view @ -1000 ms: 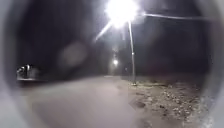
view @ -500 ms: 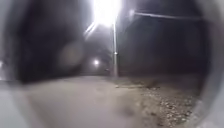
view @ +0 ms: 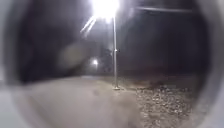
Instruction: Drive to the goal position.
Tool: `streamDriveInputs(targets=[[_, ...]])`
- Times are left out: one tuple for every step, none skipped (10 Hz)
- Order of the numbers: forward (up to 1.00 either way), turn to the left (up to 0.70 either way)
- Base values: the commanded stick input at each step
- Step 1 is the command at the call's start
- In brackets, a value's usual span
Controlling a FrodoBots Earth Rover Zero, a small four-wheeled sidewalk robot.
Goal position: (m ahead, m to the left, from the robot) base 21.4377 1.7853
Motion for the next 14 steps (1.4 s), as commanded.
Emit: streamDriveInputs(targets=[[1.0,0.4],[1.0,0.4],[1.0,0.4],[0.84,0.34],[0.62,0.48],[0.51,0.51],[0.44,0.44],[0.4,0.4],[0.4,0.4],[0.4,0.4],[0.4,0.4],[0.44,0.24],[0.65,0.0],[0.77,0.0]])
